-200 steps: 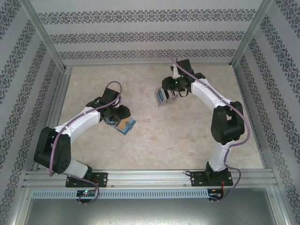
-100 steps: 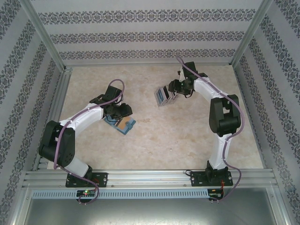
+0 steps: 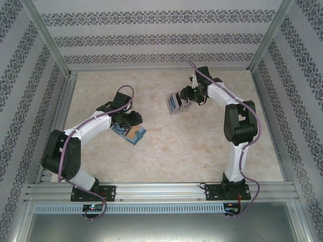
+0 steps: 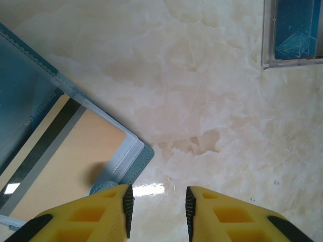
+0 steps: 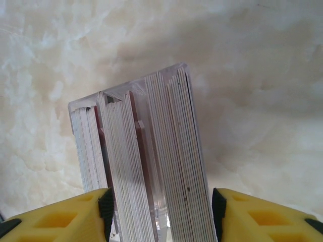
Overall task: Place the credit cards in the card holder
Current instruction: Pick up the credit card from the storage box.
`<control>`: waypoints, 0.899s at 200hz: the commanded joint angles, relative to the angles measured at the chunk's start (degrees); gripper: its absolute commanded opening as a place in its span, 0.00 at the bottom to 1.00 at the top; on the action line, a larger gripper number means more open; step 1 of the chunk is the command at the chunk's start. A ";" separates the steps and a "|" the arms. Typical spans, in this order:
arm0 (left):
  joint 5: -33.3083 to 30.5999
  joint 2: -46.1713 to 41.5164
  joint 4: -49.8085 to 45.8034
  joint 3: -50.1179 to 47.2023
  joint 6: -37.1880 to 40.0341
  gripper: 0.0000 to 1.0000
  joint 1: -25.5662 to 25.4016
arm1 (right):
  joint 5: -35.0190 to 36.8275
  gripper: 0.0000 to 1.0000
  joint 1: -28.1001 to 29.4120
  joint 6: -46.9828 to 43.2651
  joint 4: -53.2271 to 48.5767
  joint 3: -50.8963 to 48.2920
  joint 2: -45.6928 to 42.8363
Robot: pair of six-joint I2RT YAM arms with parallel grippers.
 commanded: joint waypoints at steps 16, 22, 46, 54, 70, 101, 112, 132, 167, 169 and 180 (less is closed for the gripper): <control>0.29 0.22 0.29 0.05 1.12 0.36 -0.32 | 0.78 0.56 1.64 -1.40 -0.77 1.60 -1.63; 0.31 0.13 0.32 0.06 1.12 0.36 -0.27 | 0.92 0.56 1.66 -1.36 -0.69 1.56 -1.79; 0.38 0.47 0.27 0.16 1.19 0.36 -0.28 | 0.72 0.56 1.95 -1.54 -0.90 1.89 -1.65; 0.48 0.57 0.36 0.29 1.19 0.36 -0.27 | 0.43 0.56 1.96 -1.62 -1.06 2.20 -1.09; 0.65 0.76 0.54 0.37 1.12 0.36 -0.26 | -0.10 0.56 2.01 -1.62 -1.46 2.89 0.37; 0.57 0.76 0.19 0.49 1.31 0.36 -0.32 | 0.68 0.56 2.28 -1.89 -2.33 4.01 2.19; 0.51 0.79 0.10 0.47 1.47 0.36 -0.32 | 0.28 0.56 2.38 -1.80 -2.30 4.11 2.15; 0.46 1.01 -0.08 0.42 1.57 0.36 -0.30 | 0.05 0.56 2.61 -1.69 -2.18 4.15 1.52; 0.71 1.36 0.27 0.36 1.41 0.36 -0.34 | 0.30 0.56 2.80 -1.71 -2.58 4.37 0.33; 0.72 1.36 0.27 0.33 1.39 0.36 -0.36 | 0.31 0.56 2.82 -1.76 -2.64 4.37 0.27; 0.67 1.30 0.28 0.30 1.39 0.36 -0.30 | 0.48 0.56 2.80 -1.80 -2.73 4.35 -0.05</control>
